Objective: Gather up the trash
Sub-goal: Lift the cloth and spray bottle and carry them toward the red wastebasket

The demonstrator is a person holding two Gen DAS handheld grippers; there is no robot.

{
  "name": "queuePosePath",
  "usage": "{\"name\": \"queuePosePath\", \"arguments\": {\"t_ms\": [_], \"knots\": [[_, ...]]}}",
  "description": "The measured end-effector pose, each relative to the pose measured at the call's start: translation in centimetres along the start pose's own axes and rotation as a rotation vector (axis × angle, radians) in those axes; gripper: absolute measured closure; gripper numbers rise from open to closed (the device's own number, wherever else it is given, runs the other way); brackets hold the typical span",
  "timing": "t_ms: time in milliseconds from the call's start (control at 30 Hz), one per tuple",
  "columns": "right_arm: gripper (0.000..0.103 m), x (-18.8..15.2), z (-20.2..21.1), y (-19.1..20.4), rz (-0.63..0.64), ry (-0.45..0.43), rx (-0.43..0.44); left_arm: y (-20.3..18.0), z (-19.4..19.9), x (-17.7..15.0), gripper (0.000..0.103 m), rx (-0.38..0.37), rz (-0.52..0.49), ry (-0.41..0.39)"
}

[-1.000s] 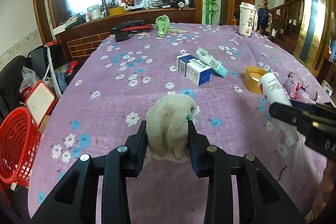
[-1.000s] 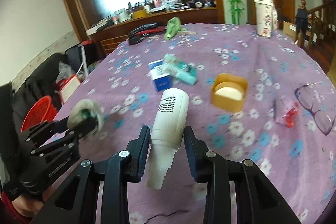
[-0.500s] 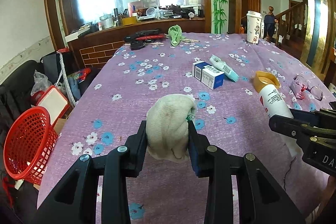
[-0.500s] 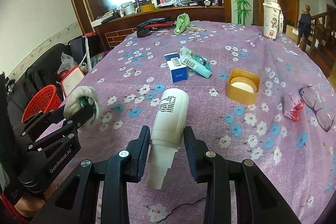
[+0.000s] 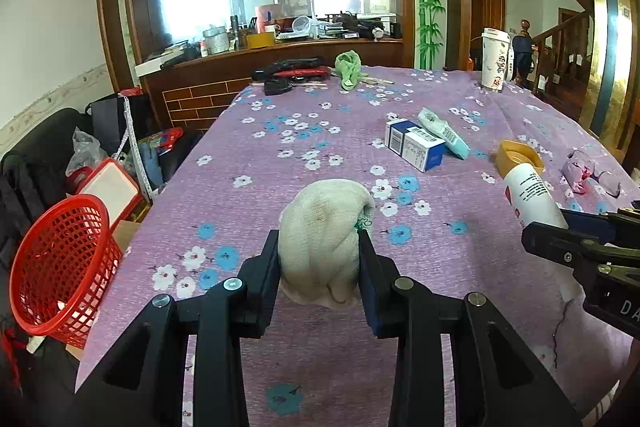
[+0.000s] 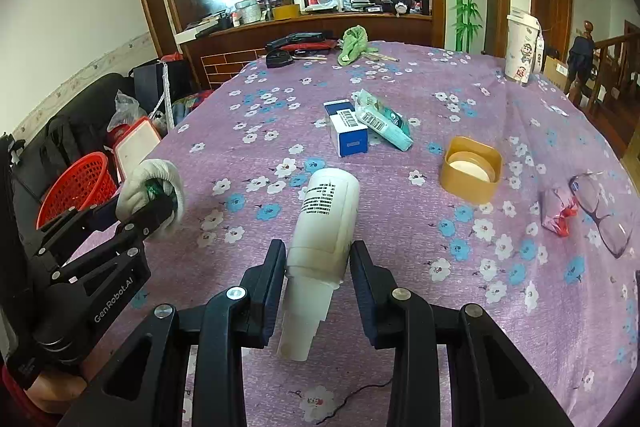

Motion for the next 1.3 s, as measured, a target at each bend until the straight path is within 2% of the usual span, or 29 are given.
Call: {"name": "queuePosePath", "arguments": {"t_ms": [1300], "knots": [[0.068,-0.5,1.1,4.2,0.081,-0.003,-0.02,3.9,2.5,-1.1,0.069,0.037,0.052,-0.041]]}}
Point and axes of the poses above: each gripper's, at about its wrist camera, not at the fingertips, and z roughly against the way its jaws point, y to its left, x to its top, the point moved 10 cm from there along -z, roughly the way its jaws point, and after that the axes turned 12 degrees about -x, right-handed, at the moved point
